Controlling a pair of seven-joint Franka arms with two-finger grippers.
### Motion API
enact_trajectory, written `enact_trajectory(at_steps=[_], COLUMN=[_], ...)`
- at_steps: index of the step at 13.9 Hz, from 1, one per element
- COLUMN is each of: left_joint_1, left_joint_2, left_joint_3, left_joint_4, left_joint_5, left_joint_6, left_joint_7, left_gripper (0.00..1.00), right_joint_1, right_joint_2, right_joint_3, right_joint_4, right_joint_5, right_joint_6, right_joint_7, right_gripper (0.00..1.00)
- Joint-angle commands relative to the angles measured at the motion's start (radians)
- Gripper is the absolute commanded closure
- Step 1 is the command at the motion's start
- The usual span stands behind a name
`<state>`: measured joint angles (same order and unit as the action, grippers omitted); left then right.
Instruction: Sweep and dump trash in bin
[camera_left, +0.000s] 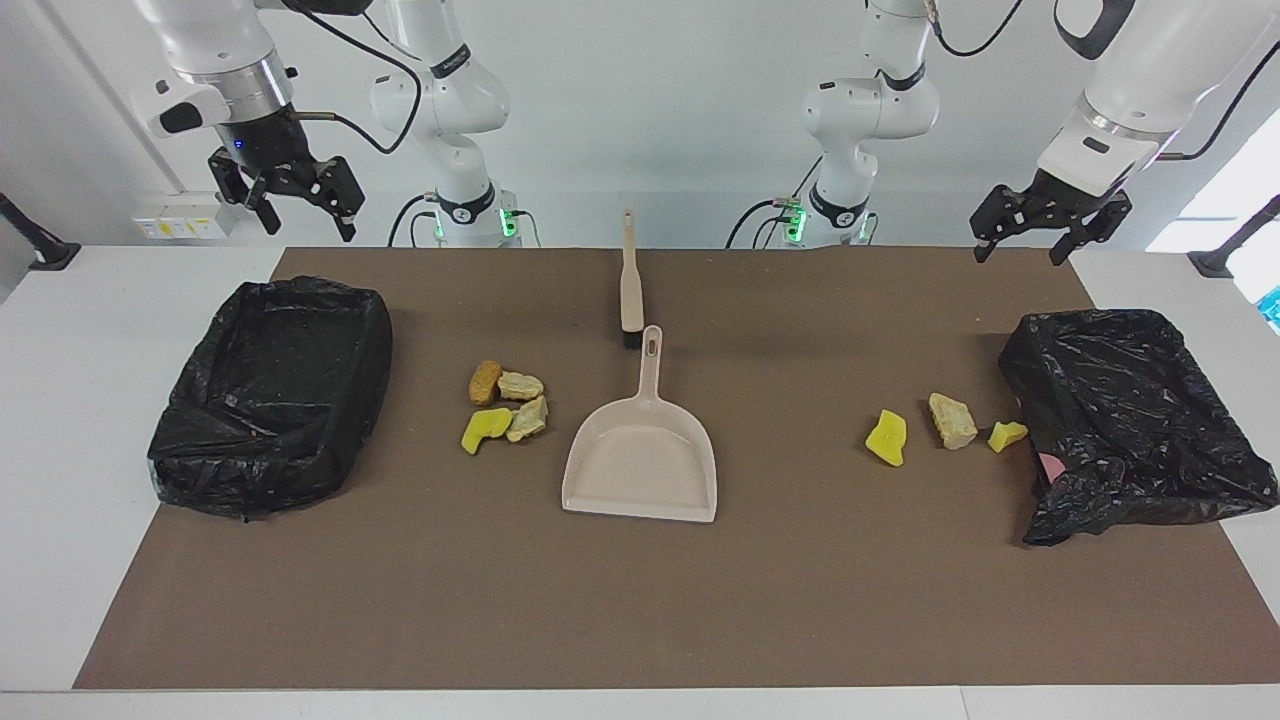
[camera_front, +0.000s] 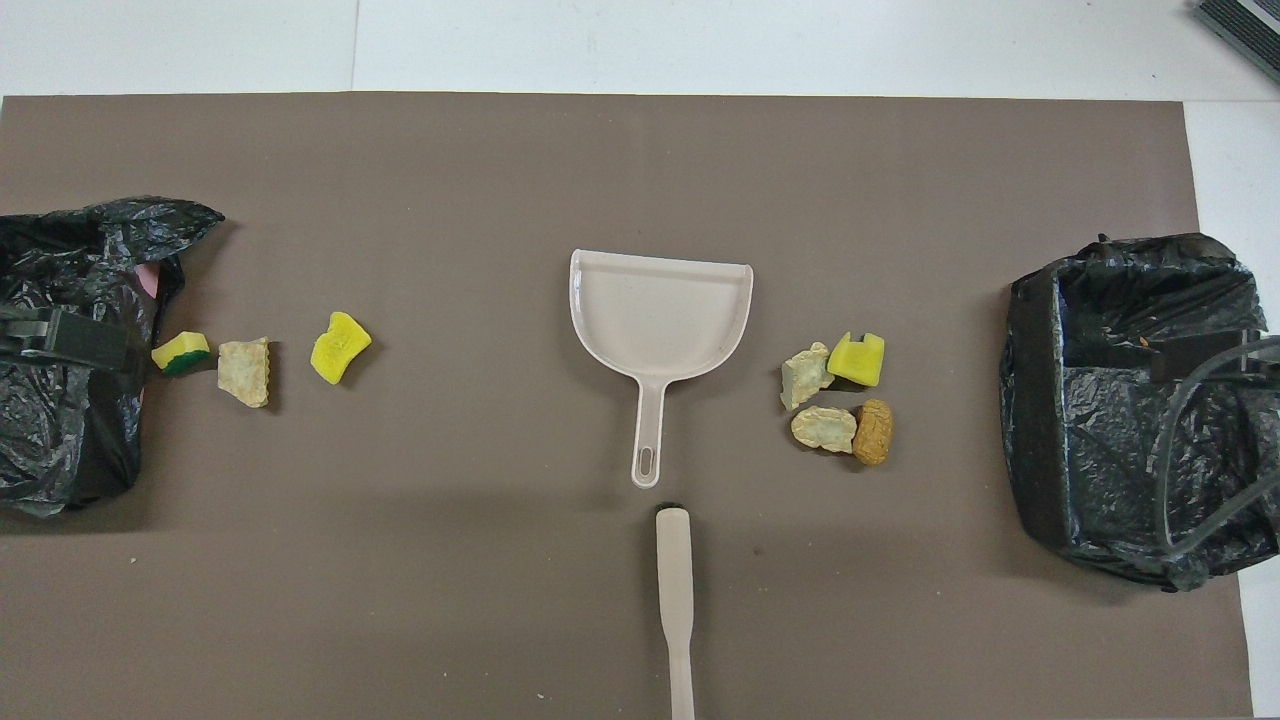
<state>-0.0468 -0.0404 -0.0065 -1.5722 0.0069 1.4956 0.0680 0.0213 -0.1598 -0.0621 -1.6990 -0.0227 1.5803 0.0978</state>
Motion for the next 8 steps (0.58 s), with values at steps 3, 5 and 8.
enact_trajectory(at_steps=[3, 5, 8], left_joint_1=[-0.008, -0.008, -0.007], left_joint_2=[-0.015, -0.015, -0.016], left_joint_3=[0.002, 0.002, 0.002], left_joint_4=[-0.006, -0.005, -0.006], left_joint_5=[0.007, 0.007, 0.007], left_joint_6=[-0.025, -0.023, -0.024], left_joint_7=[0.004, 0.003, 0.001], left_gripper=[0.00, 0.00, 0.00], right_joint_1=[-0.005, -0.001, 0.000], right_joint_2=[0.022, 0.016, 0.013], right_joint_3=[0.002, 0.005, 0.005], right_joint_4=[0.062, 0.058, 0.052], right_joint_5=[0.029, 0.027, 0.026], right_joint_6=[-0.034, -0.031, -0.026], right_joint_7=[-0.029, -0.029, -0.032], right_gripper=[0.00, 0.00, 0.00])
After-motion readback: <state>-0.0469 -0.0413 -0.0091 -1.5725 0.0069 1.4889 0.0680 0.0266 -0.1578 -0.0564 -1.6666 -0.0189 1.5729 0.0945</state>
